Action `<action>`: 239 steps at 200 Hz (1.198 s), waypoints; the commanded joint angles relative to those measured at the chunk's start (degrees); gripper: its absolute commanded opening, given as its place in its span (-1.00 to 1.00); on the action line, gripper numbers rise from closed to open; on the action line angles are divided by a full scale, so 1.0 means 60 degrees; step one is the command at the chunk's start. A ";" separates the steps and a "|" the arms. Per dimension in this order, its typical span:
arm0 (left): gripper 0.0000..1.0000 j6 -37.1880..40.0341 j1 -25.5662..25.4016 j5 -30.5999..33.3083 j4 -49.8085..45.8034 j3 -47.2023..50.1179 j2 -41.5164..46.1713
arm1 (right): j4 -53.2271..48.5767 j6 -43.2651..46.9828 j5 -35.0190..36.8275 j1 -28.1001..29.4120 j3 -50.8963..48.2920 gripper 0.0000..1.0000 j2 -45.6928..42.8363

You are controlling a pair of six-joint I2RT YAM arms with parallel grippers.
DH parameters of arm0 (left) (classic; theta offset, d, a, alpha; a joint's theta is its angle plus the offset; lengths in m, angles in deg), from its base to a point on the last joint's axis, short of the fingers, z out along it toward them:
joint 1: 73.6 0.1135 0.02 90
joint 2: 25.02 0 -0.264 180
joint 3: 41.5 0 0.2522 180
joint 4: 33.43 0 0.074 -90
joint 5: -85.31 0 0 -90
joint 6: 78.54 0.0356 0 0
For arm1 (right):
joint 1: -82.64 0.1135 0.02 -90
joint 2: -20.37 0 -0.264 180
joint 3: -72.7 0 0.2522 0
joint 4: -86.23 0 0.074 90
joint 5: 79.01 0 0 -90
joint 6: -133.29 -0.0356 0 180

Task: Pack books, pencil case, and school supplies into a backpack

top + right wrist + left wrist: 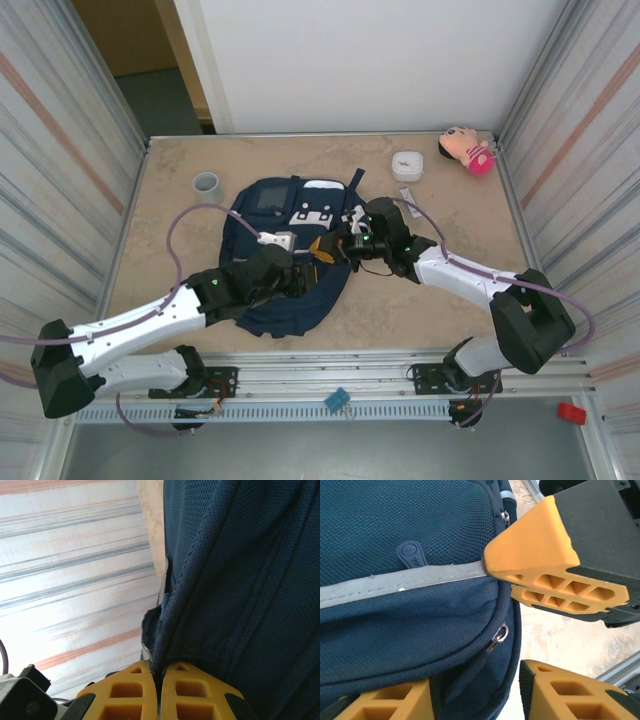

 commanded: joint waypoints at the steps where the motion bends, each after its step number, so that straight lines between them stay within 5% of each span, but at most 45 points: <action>1: -0.11 0.0221 -0.0025 0.0608 0.0195 -0.0329 -0.0190 | 0.0545 -0.0148 -0.0318 0.0194 0.0373 -1.00 0.0019; 43: -0.48 0.0415 -0.0033 0.0486 0.0432 -0.0418 -0.0515 | 0.0459 -0.0091 -0.0309 0.0195 0.0346 -1.00 -0.0105; 79: -1.00 0.0472 0.0023 0.0697 0.0122 -0.0384 -0.0351 | 0.0282 0.0080 -0.0390 -0.0052 0.0198 -1.00 -0.0226; 185: -1.00 0.0734 0.0247 0.1200 -0.1764 0.0962 0.2259 | -0.1554 0.1632 -0.1748 -0.2008 0.0664 -1.00 -0.0391; 214: -1.00 0.1286 0.0276 0.0754 -0.0886 0.0943 0.2195 | -0.2708 0.3180 -0.0978 -0.1966 0.1187 -0.21 -0.0997; 239: -1.00 0.1830 0.0291 0.0222 -0.0217 0.0785 0.2032 | -0.4145 0.5282 0.0857 -0.1858 0.1330 0.05 -0.1820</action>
